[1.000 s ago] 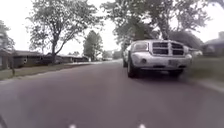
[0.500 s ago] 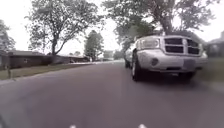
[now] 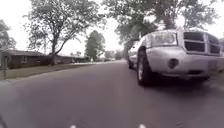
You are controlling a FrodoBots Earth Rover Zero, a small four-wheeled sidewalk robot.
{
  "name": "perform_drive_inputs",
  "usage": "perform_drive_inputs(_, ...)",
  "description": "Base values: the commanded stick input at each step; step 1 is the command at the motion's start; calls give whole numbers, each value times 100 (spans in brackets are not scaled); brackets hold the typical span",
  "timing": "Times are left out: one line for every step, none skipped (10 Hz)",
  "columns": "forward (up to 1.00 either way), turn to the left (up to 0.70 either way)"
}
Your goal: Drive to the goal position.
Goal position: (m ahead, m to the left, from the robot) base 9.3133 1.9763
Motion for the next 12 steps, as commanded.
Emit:
perform_drive_inputs(100,2)
perform_drive_inputs(100,1)
perform_drive_inputs(100,0)
perform_drive_inputs(100,0)
perform_drive_inputs(100,0)
perform_drive_inputs(100,-6)
perform_drive_inputs(100,-15)
perform_drive_inputs(100,-27)
perform_drive_inputs(100,-37)
perform_drive_inputs(100,0)
perform_drive_inputs(100,0)
perform_drive_inputs(100,0)
